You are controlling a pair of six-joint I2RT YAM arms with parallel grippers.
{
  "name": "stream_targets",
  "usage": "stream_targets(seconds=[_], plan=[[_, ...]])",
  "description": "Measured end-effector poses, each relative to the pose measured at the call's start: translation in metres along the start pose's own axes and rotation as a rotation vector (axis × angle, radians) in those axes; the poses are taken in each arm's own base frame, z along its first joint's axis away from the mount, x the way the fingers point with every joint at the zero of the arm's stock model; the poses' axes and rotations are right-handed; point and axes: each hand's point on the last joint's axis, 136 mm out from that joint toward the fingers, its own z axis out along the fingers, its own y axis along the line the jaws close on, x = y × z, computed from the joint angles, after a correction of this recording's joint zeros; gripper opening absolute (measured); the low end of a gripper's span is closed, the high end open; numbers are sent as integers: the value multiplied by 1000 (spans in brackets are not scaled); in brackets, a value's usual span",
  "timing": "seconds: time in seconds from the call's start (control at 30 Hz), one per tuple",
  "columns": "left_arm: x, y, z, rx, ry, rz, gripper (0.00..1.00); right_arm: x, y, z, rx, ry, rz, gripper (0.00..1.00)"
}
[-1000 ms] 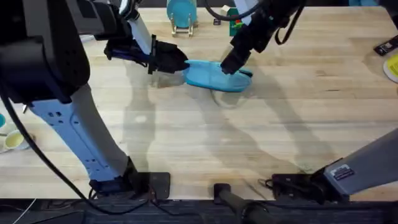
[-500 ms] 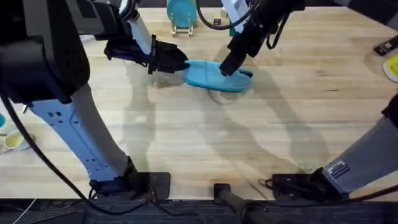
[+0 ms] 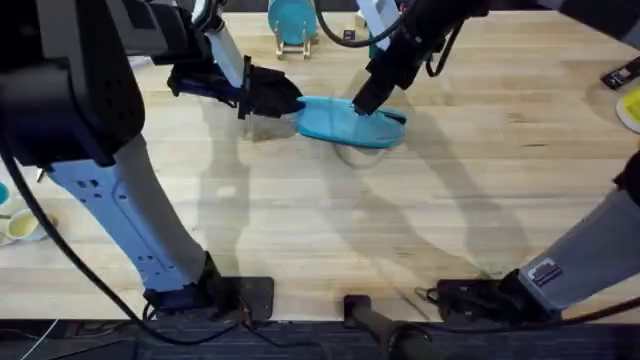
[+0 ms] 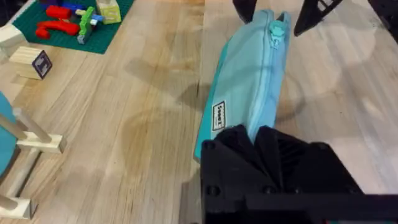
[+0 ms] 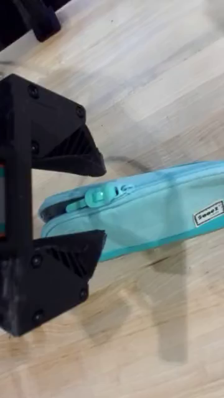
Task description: Unzip the bag, pick up the pens from the table one at a time and place them inside, then zip the bag closed.
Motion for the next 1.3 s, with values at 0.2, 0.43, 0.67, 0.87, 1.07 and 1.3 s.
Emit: stream_targets(seconds=[0.2, 0.43, 0.67, 0.87, 1.07, 1.3], plan=[[0, 0, 0, 0, 0, 0, 41, -3, 7, 3, -8, 4, -17, 467], [0, 0, 0, 0, 0, 0, 41, -3, 9, 8, -17, 15, -20, 392], [0, 0, 0, 0, 0, 0, 41, -1, 9, 8, -20, 20, -17, 334], [0, 0, 0, 0, 0, 0, 41, -1, 9, 8, -20, 20, -19, 242], [0, 0, 0, 0, 1, 0, 41, -1, 9, 8, -20, 20, -21, 32], [0, 0, 0, 0, 2, 0, 41, -1, 9, 8, -20, 20, -21, 31]])
